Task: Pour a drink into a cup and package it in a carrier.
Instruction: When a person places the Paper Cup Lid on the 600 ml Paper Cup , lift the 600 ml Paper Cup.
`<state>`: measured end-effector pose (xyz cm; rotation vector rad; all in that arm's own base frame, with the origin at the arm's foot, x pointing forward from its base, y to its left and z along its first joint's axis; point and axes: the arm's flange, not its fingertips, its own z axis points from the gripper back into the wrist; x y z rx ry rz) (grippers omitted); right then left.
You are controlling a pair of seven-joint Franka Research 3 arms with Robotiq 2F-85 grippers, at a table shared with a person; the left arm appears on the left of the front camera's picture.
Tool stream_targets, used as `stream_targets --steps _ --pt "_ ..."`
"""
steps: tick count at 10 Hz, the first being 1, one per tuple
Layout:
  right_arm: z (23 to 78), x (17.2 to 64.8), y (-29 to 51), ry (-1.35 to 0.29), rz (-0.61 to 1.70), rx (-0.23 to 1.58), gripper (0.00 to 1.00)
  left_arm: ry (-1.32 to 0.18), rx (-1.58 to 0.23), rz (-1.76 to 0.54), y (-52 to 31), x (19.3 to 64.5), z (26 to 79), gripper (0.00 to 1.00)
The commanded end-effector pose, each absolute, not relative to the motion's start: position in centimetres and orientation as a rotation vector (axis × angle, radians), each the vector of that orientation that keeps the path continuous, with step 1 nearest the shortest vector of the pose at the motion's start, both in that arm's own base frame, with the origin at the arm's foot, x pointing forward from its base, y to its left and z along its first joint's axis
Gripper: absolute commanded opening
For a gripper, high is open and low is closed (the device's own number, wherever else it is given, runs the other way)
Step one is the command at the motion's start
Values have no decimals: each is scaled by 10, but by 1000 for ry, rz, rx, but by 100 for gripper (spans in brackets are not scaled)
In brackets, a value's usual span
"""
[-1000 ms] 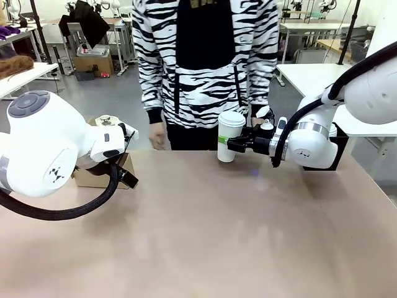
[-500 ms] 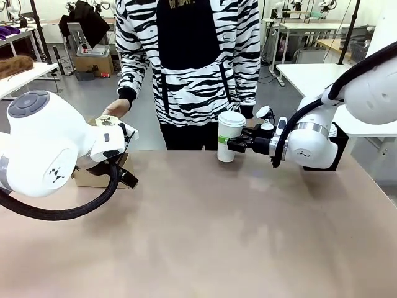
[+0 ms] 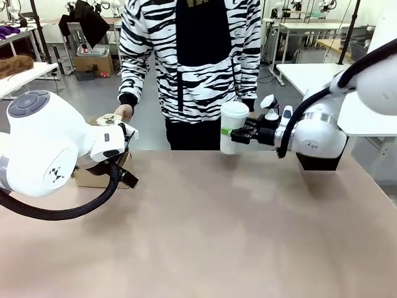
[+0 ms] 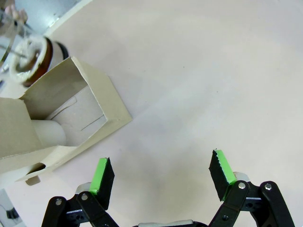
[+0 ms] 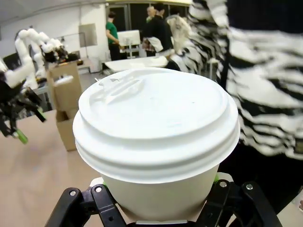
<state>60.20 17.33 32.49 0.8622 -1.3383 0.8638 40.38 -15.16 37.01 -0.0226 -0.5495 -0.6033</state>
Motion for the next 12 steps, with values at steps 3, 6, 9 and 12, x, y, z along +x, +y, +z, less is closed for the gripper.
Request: stream_targets --steps 3,6,9,12 --pt "468 543 131 -1301 905 895 76 -550 -25 -604 -152 403 370 100" --pt "545 483 110 -1308 939 926 76 -550 -25 -604 -152 403 370 100" --pt "578 453 100 -1291 929 938 76 -550 -25 -604 -152 403 370 100" --pt "574 460 102 -1325 932 902 76 -550 -25 -604 -152 403 370 100"
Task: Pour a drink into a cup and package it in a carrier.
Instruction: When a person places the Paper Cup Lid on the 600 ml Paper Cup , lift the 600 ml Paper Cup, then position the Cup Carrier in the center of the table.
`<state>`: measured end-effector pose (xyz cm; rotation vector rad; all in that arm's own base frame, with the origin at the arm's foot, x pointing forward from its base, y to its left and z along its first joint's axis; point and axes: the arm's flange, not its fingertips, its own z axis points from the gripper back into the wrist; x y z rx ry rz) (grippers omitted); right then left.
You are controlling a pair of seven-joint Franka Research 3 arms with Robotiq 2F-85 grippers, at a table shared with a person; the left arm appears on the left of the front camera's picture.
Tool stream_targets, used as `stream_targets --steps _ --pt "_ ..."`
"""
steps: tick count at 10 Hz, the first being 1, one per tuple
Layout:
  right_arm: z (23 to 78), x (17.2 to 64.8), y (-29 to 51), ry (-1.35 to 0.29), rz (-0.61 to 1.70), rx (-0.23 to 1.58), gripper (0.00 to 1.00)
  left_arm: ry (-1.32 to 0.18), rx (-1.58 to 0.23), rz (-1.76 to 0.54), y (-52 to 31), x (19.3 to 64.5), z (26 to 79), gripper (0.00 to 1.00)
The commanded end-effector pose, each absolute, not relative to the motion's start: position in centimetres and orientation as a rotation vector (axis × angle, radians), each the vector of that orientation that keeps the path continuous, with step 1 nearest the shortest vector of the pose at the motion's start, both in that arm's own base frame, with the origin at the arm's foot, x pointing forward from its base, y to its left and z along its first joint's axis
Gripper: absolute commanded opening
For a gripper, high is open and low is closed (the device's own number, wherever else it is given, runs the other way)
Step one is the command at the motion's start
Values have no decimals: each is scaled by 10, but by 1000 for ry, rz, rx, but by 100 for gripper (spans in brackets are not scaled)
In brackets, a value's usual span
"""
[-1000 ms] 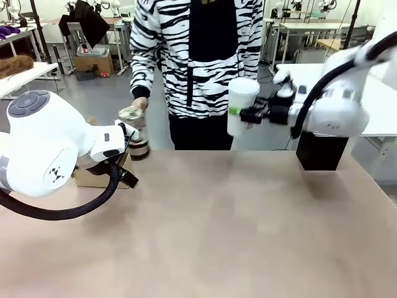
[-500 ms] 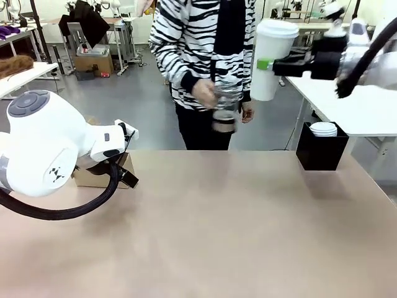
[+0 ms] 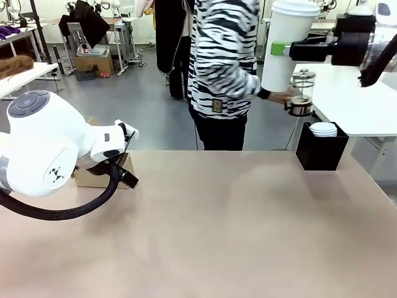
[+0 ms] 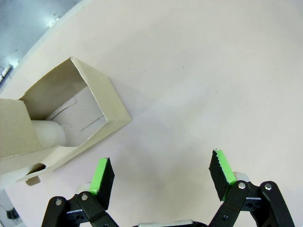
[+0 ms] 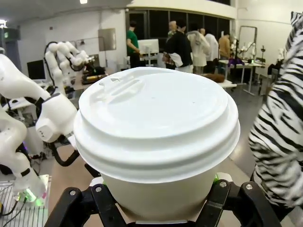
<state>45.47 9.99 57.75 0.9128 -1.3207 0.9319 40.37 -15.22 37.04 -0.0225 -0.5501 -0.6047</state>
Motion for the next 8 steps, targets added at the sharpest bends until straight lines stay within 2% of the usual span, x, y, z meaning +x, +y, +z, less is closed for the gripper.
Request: stream_targets --steps 1,8 --pt "574 460 102 -1325 932 902 76 -550 -25 -604 -152 403 370 100" --pt "574 460 102 -1325 932 902 76 -550 -25 -604 -152 403 370 100"
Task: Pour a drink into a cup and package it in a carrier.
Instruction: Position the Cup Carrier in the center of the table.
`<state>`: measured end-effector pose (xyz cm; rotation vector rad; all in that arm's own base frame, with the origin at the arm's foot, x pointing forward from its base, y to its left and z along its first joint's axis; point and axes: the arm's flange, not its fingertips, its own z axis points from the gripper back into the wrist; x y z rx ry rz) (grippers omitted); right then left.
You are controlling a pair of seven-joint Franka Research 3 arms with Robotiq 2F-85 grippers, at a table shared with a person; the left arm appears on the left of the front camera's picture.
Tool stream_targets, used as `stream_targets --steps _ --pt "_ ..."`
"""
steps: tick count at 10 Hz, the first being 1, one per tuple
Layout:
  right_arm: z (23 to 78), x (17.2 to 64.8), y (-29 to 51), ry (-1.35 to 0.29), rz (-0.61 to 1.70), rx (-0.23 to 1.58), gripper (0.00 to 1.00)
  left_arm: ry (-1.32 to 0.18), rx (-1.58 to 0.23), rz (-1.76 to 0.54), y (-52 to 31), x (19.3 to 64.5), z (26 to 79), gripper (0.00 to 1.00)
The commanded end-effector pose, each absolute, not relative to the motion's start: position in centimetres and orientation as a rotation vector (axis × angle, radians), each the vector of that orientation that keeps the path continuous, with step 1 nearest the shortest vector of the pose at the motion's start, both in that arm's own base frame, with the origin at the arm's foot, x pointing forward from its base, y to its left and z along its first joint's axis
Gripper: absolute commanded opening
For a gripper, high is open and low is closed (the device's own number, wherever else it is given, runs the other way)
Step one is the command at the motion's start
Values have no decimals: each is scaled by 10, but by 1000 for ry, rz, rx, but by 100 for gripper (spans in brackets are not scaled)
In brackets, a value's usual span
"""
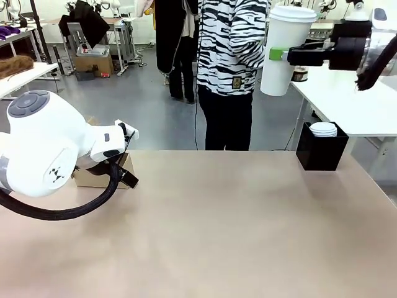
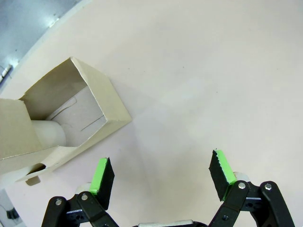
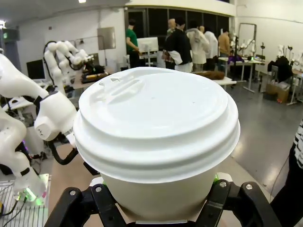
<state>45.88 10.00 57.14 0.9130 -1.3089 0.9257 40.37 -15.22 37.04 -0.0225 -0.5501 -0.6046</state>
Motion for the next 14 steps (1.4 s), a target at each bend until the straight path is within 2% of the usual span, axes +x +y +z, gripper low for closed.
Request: stream_targets --steps 1,3,6,9,11,14 --pt "574 460 102 -1325 932 902 76 -550 -23 -605 -152 404 370 100" --pt "574 460 102 -1325 932 902 76 -567 -4 -570 -155 392 415 100" --pt "574 460 102 -1325 932 902 76 -469 15 -434 -160 380 491 100" --pt "574 460 102 -1325 932 902 76 -461 53 -317 -148 403 557 100" --pt "574 460 102 -1325 932 902 76 -438 39 -249 -127 432 571 100" --pt "574 460 102 -1325 932 902 76 -401 11 -103 -86 485 560 100"
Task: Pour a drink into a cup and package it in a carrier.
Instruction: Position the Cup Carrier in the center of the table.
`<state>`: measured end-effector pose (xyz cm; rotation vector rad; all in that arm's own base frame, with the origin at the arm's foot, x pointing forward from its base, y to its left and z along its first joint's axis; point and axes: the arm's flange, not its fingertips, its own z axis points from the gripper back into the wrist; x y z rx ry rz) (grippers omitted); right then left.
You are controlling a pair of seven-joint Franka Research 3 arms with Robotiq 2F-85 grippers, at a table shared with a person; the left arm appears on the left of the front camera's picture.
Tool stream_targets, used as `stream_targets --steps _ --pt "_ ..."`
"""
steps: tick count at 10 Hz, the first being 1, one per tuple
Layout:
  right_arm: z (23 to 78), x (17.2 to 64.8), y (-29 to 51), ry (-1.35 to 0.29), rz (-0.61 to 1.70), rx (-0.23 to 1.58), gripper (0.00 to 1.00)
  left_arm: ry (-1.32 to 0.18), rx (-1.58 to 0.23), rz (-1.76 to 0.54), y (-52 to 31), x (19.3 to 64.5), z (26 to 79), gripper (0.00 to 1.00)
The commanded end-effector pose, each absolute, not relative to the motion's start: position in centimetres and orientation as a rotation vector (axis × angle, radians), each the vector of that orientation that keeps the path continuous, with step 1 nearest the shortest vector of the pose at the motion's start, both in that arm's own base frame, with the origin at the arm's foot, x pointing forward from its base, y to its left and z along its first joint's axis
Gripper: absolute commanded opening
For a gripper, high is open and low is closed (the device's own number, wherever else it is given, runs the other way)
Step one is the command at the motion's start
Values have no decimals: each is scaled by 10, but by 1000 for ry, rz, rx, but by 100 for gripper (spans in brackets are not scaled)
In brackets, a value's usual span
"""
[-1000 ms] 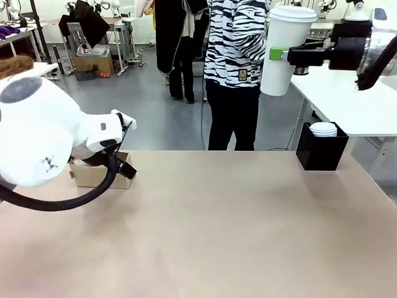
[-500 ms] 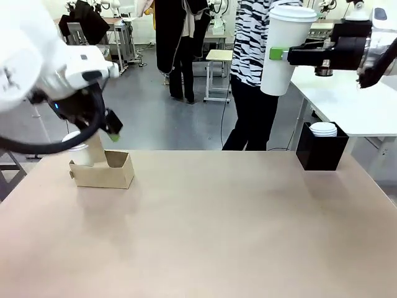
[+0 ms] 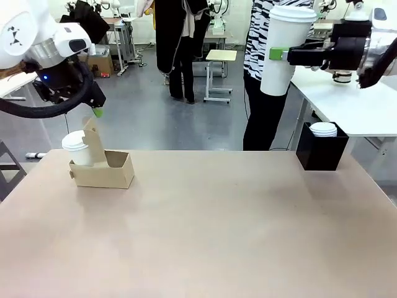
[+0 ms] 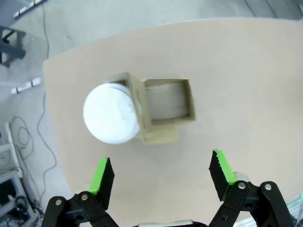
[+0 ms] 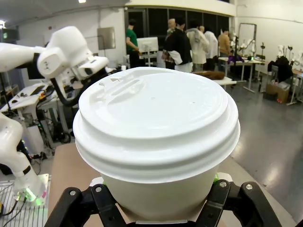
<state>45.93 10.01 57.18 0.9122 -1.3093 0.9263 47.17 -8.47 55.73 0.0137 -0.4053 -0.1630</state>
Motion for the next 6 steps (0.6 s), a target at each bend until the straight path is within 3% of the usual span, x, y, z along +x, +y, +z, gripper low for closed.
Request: stream_targets --steps 1,4,6 --pt "574 460 102 -1325 932 902 76 -378 4 -89 -78 497 551 100" --pt "574 460 102 -1325 932 902 76 -391 0 -61 -73 520 530 100" --pt "574 460 102 -1325 932 902 76 -363 2 -103 -65 508 532 100"
